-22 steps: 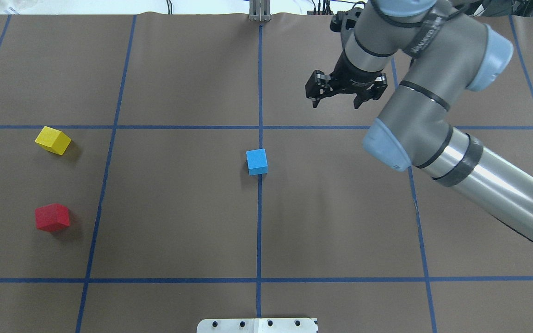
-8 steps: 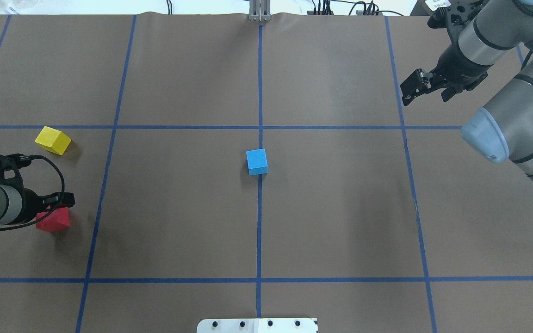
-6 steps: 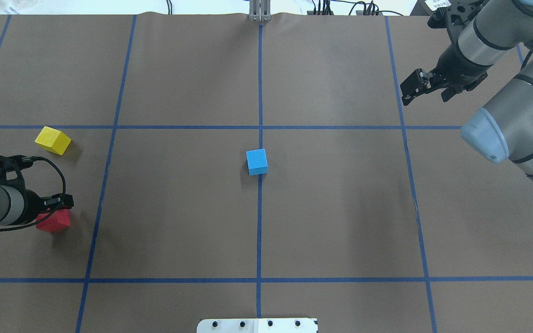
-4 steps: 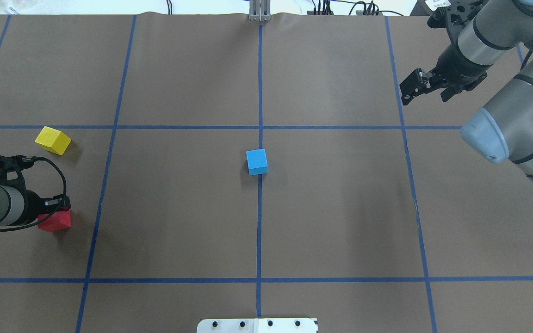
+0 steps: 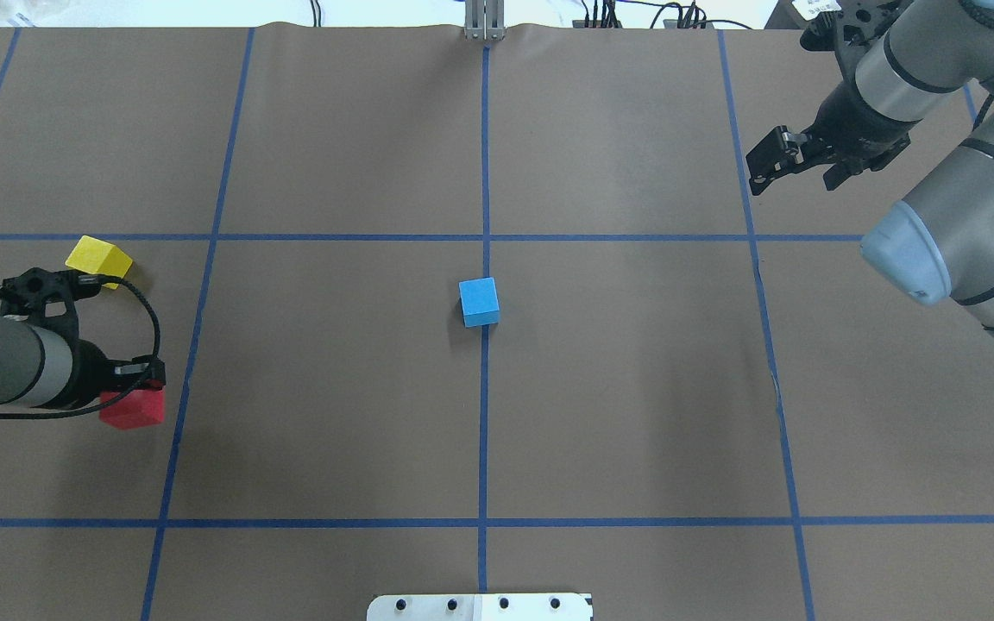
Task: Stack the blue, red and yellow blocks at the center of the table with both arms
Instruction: 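Carry the red block with the left gripper onto the blue block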
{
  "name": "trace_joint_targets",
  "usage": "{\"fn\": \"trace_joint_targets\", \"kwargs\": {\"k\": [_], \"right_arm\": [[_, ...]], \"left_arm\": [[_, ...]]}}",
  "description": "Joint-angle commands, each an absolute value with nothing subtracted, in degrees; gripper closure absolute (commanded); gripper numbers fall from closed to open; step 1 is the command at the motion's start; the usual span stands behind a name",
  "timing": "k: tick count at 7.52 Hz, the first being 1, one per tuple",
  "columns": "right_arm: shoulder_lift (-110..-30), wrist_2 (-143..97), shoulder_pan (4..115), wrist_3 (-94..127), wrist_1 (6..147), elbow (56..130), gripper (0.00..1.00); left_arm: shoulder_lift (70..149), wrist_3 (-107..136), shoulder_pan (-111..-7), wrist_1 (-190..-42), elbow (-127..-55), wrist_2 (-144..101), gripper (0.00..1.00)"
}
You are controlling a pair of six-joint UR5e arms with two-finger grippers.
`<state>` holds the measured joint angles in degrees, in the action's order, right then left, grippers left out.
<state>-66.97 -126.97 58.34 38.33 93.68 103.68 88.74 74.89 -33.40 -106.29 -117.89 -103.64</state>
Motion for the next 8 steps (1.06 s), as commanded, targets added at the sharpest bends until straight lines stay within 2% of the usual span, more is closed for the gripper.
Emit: {"fn": "trace_joint_targets", "kwargs": {"k": [1, 3, 5, 6, 8], "right_arm": [[-68.2, -127.0, 59.5, 37.6, 93.7, 103.6, 0.0], [-69.9, -127.5, 63.1, 32.9, 93.8, 103.3, 0.0], [-74.0, -128.3, 69.3, 22.6, 94.0, 101.6, 0.0], [-75.5, -130.3, 73.3, 15.7, 93.9, 98.6, 0.0], [-76.6, -131.8, 80.4, 5.3, 94.0, 92.8, 0.0]], "left_arm": [[107.3, 72.4, -33.7, -91.7, -115.9, -103.5, 1.0], [126.5, 69.9, -33.8, -85.1, -104.6, -101.8, 1.0], [142.2, 69.9, -33.8, -85.5, -88.3, -101.8, 1.0], [145.5, 69.9, -33.7, -86.1, -83.6, -101.9, 1.0], [146.4, 69.7, -33.4, -89.5, -79.7, -101.9, 1.0]]}}
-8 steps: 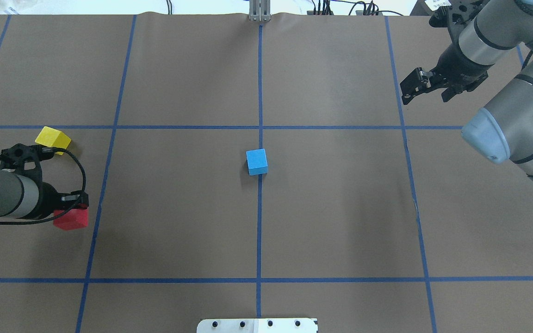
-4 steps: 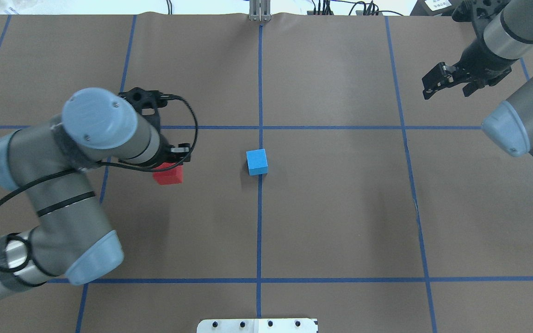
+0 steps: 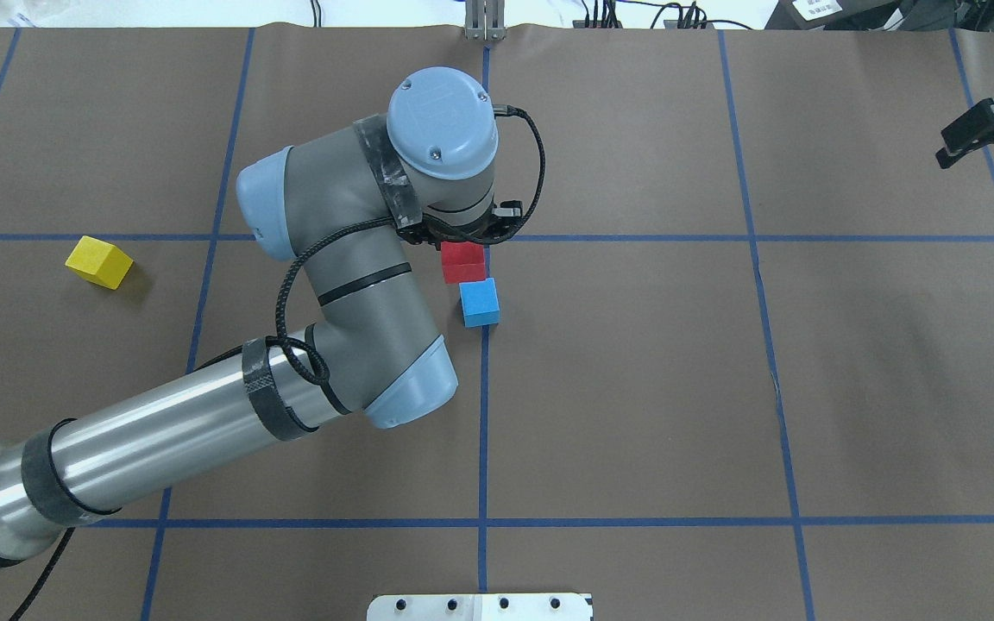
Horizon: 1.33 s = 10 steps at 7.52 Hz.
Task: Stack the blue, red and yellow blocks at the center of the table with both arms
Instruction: 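Carry the red block with the left gripper onto the blue block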
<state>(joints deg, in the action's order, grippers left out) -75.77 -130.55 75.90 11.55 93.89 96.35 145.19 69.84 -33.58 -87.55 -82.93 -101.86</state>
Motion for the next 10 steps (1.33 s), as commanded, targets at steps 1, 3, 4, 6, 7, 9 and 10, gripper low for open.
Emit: {"fn": "trace_joint_targets", "kwargs": {"k": [1, 3, 4, 6, 7, 9, 10], "right_arm": [[-78.3, -134.2, 82.3, 2.7, 93.8, 91.8, 0.0], [-80.4, -135.1, 84.1, 2.2, 93.7, 92.2, 0.0], [-80.7, -135.1, 84.3, 2.2, 93.7, 92.3, 0.0], [-80.6, -135.1, 84.3, 2.2, 93.7, 92.5, 0.0], [-80.6, -135.1, 84.3, 2.3, 93.7, 92.5, 0.0], [-80.6, -135.0, 84.4, 2.3, 93.7, 92.5, 0.0], [-80.6, -135.1, 84.4, 2.3, 93.7, 92.5, 0.0]], "left_arm": [[146.4, 69.7, -33.3, -91.6, -78.0, -102.0, 1.0], [146.3, 70.0, -32.4, -91.7, -77.5, -102.0, 1.0], [146.3, 70.0, -32.2, -91.1, -77.5, -102.1, 1.0], [146.3, 70.6, -31.7, -91.0, -77.4, -102.3, 1.0], [146.3, 70.7, -31.7, -90.8, -77.5, -102.4, 1.0], [146.1, 70.7, -31.7, -90.7, -77.5, -102.4, 1.0], [146.0, 70.7, -31.7, -90.4, -77.6, -102.4, 1.0]]}}
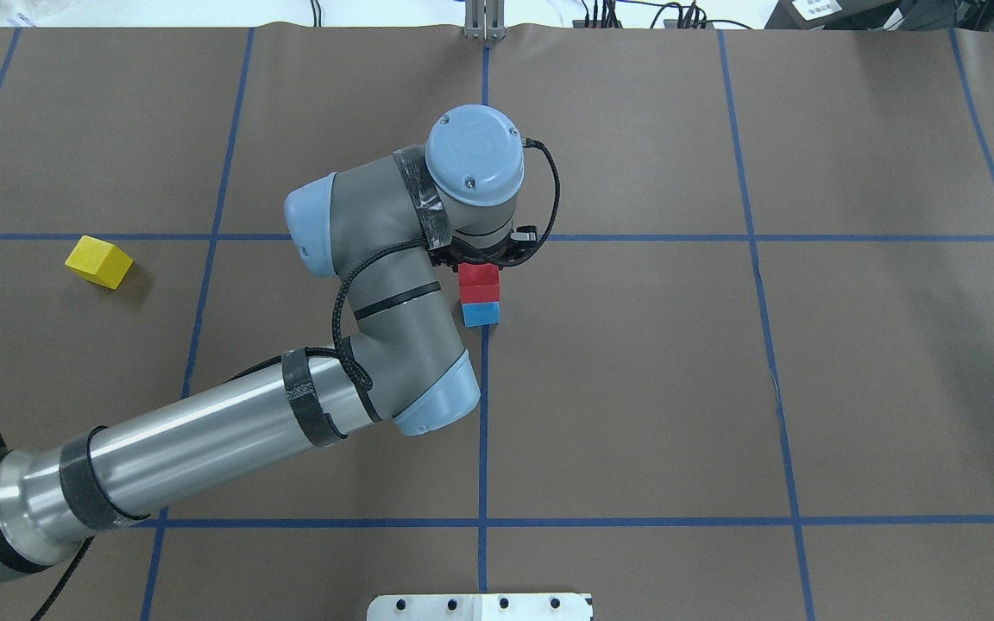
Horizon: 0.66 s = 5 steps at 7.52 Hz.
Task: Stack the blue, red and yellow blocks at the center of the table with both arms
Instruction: 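Open the left gripper and lift it off the red block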
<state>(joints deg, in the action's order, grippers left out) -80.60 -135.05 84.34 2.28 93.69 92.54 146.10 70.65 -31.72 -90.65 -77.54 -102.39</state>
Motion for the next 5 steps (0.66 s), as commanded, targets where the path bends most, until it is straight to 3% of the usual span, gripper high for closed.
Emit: {"fn": "trace_joint_targets", "kwargs": {"k": [1, 2, 3, 4, 5], "right_arm": [[-80.6, -134.9, 84.3, 2.3, 93.7, 92.4, 0.0], [-80.5, -135.0, 84.3, 2.3, 93.7, 92.5, 0.0], [-80.5, -135.0, 84.3, 2.3, 93.7, 92.5, 0.0], [-80.5, -135.0, 84.4, 2.2, 93.7, 92.5, 0.0], [-80.5, -135.0, 84.3, 2.3, 93.7, 92.4, 0.0]], "left_arm": [[146.0, 70.8, -31.7, -90.4, -77.6, -102.5, 1.0], [146.0, 70.8, -31.7, -90.4, -77.6, -102.5, 1.0], [146.0, 70.8, -31.6, -90.3, -77.6, -102.5, 0.69], [145.9, 71.6, -31.6, -90.4, -77.5, -102.5, 0.19], [145.8, 72.9, -30.6, -90.4, -77.6, -102.3, 0.0]]}}
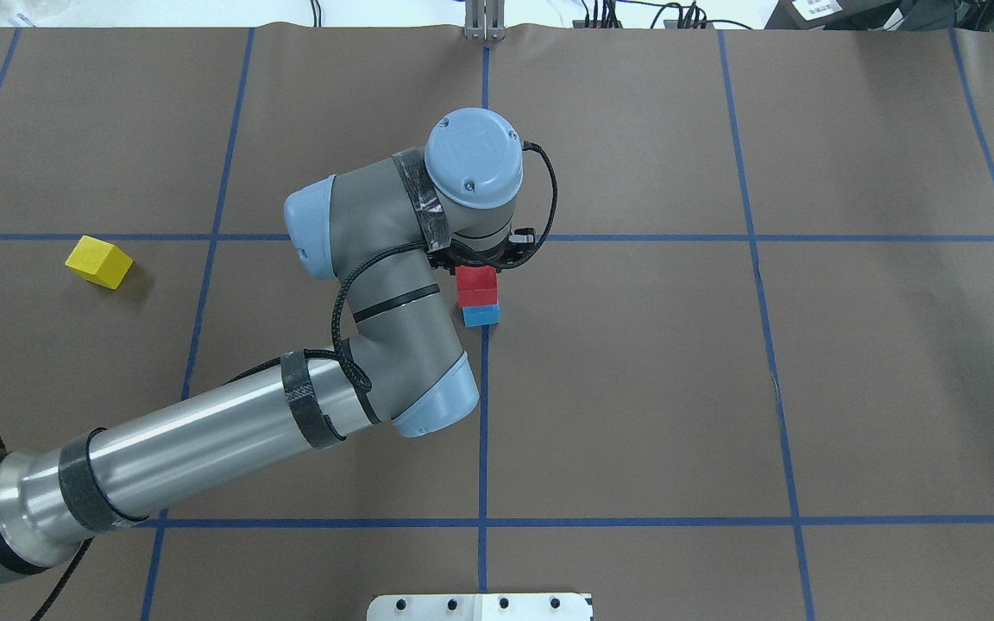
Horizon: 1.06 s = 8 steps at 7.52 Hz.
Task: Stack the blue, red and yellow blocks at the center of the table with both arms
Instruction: 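Open the left gripper and lift it off the red block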
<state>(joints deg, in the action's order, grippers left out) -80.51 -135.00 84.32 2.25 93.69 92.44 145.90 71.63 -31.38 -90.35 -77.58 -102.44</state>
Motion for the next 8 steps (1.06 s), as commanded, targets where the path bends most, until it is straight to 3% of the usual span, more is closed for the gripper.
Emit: {"fn": "trace_joint_targets", "kwargs": {"k": [1, 3, 6, 8], "right_arm": [[-80.5, -135.0, 84.4, 2.2, 93.7, 92.4, 0.0], [-80.5, -135.0, 84.4, 2.2, 93.7, 92.2, 0.0], [-80.6, -135.1, 84.7, 2.1, 93.7, 92.2, 0.0], [-82.0, -135.1, 86.1, 0.2, 93.7, 92.5, 0.0]], "left_arm": [[145.8, 73.5, -30.6, -90.4, -77.9, -102.3, 0.0], [146.1, 73.2, -30.8, -90.4, -78.3, -102.5, 0.0], [142.9, 56.2, -41.5, -72.2, -93.3, -110.2, 0.0], [123.5, 37.0, -50.1, -73.5, -106.5, -110.6, 0.0]]}}
